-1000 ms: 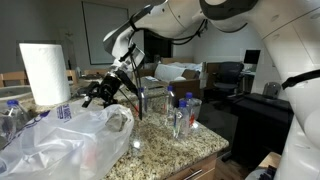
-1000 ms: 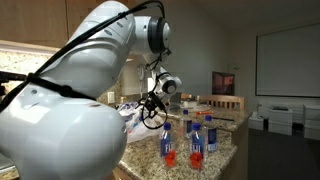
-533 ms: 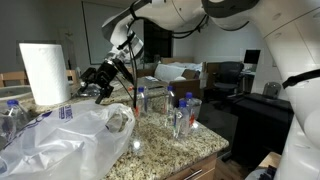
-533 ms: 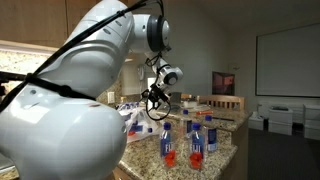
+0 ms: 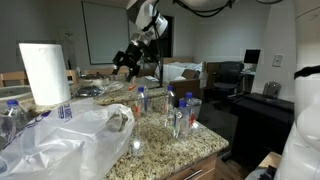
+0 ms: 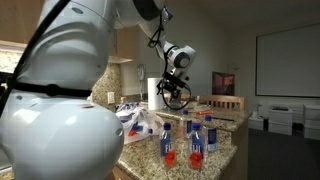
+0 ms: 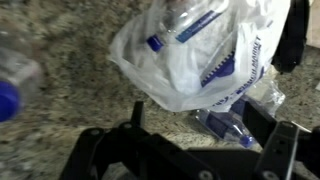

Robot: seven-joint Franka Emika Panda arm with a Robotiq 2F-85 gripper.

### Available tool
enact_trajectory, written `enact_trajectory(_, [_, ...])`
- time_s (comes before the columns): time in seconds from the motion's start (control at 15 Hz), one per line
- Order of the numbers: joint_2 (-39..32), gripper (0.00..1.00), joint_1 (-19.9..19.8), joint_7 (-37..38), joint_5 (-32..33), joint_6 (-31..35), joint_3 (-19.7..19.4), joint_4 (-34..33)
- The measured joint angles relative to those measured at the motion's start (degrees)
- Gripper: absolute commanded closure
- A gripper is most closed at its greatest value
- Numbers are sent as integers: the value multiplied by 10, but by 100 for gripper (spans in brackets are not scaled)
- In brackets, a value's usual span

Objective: Put the bottles into the plastic bag.

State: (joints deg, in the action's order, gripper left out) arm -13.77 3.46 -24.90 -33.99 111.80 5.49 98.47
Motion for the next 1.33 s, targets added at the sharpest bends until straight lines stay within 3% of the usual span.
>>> enact_trajectory(0.33, [81, 0, -20, 24, 141, 13, -40, 85])
enact_trajectory(0.73, [74, 0, -2, 101, 253, 115, -28, 137])
enact_trajectory(1.27, [19, 0, 17, 217, 367, 196, -21, 120])
enact_trajectory(1.33, [10, 4, 18, 226, 374, 196, -21, 111])
